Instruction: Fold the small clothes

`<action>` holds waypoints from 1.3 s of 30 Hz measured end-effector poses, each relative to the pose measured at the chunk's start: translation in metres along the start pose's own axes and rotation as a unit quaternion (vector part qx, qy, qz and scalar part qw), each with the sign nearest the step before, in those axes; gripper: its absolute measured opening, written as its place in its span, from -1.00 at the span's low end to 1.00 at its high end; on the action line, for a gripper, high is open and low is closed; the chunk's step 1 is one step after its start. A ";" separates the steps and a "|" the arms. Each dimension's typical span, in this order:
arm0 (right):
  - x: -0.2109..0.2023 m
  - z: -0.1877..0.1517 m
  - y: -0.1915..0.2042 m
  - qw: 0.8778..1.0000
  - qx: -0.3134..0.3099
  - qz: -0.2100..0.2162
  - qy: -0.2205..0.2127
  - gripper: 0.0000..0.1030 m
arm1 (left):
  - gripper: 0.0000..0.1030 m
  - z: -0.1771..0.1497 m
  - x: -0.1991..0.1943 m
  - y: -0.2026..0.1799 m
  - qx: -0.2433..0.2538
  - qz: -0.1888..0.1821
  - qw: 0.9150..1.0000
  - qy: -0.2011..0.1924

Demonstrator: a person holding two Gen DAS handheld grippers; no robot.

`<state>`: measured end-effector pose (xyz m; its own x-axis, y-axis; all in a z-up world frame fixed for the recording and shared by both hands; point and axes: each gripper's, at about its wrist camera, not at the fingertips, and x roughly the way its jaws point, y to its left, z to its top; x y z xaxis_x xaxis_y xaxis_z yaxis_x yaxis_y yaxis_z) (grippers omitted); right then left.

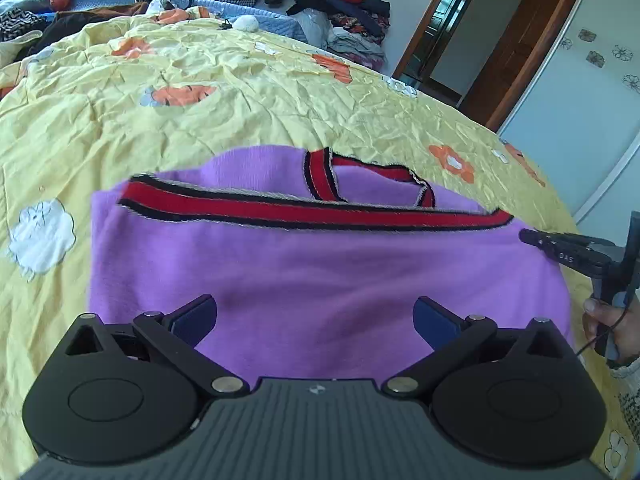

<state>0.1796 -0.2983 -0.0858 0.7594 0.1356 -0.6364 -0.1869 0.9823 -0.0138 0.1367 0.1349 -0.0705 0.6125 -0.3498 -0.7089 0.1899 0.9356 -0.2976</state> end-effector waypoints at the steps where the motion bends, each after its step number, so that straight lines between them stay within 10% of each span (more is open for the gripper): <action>1: 0.002 -0.002 -0.001 1.000 -0.005 -0.011 0.005 -0.93 | 1.00 0.002 0.002 0.001 0.000 -0.002 1.000 0.003; 8: 0.013 0.002 -0.015 0.999 0.040 0.006 0.032 -0.70 | 1.00 0.027 0.019 0.014 -0.024 0.018 1.000 0.002; 11: -0.019 0.011 -0.006 0.999 0.038 -0.012 -0.023 0.83 | 1.00 0.038 0.032 0.017 -0.017 0.046 0.999 -0.011; 12: -0.030 0.012 -0.001 0.998 0.037 -0.006 -0.043 0.94 | 1.00 0.040 0.039 0.019 -0.021 0.062 0.998 -0.007; 19: -0.042 -0.022 0.055 0.993 -0.007 0.112 -0.022 0.92 | 1.00 0.031 0.058 0.024 -0.011 0.130 0.991 -0.006; 22: -0.019 -0.045 0.054 0.997 -0.049 0.047 0.041 0.92 | 1.00 0.027 0.060 0.021 0.004 0.142 0.990 -0.005; 27: -0.041 -0.045 0.019 0.999 0.024 0.017 0.031 1.00 | 1.00 0.027 0.060 0.023 0.000 0.146 0.989 -0.008; 34: -0.070 -0.060 0.075 0.992 0.007 0.128 0.019 1.00 | 1.00 0.024 0.062 0.020 0.005 0.154 0.988 -0.015; 39: -0.068 -0.089 0.087 0.993 -0.054 0.097 0.032 1.00 | 1.00 0.022 0.061 0.021 0.012 0.150 0.988 -0.017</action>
<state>0.0561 -0.2332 -0.1126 0.6624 0.3097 -0.6822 -0.3945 0.9183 0.0338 0.1945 0.1344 -0.1058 0.6690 -0.0548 -0.7413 0.0134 0.9980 -0.0617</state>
